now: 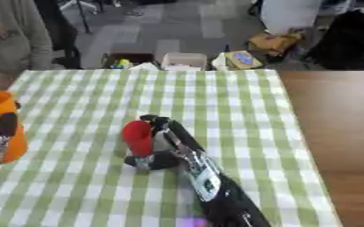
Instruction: Pour the contents of one cup into another cup.
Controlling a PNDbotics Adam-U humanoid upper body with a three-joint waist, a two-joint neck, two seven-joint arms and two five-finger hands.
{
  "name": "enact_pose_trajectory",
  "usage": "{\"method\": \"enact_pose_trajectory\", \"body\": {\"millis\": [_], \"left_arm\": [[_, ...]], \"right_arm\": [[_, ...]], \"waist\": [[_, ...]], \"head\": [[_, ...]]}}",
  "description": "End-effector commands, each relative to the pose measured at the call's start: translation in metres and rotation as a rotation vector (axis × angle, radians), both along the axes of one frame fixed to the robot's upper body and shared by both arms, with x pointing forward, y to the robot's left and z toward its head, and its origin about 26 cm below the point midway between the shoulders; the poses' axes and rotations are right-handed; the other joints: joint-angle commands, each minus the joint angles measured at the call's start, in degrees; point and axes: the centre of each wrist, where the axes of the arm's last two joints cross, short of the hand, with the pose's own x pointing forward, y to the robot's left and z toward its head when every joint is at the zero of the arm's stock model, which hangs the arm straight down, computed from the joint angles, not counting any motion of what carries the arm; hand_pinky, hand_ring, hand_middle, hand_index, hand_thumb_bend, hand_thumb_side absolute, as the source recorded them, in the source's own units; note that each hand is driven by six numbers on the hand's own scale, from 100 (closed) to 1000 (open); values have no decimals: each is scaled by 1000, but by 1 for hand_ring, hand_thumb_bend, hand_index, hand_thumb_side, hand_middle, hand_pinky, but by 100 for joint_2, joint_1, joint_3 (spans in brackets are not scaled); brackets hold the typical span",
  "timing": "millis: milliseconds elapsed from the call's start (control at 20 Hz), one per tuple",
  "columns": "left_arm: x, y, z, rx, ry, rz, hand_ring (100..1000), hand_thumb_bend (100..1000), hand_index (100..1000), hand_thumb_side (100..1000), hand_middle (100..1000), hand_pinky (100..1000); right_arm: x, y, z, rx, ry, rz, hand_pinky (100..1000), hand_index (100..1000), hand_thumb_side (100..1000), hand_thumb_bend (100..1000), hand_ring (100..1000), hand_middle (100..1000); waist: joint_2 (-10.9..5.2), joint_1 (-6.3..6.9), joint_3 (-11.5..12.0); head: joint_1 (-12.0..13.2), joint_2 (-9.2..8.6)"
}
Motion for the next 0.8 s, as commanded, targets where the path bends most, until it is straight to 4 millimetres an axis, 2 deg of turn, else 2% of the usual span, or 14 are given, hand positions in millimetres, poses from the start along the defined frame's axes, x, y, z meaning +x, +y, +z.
{"method": "enact_pose_trajectory", "body": {"millis": [50,400,800], "left_arm": [[-2,-1,12,-1,-36,-20,232,100,953,357,460,100],[-5,-4,14,-6,-44,-35,231,100,953,364,458,100],[-5,-5,16,-8,-46,-42,229,100,952,366,454,100]], "right_arm": [[3,8,11,6,-33,2,772,886,428,684,607,584],[1,13,8,18,-32,-13,748,859,409,665,567,536],[0,21,11,62,-49,-42,712,813,397,526,511,472]], "waist": [[-63,36,25],[-19,52,95],[4,58,124]], "head": [[-39,-63],[-63,-73],[-77,-82]]}}
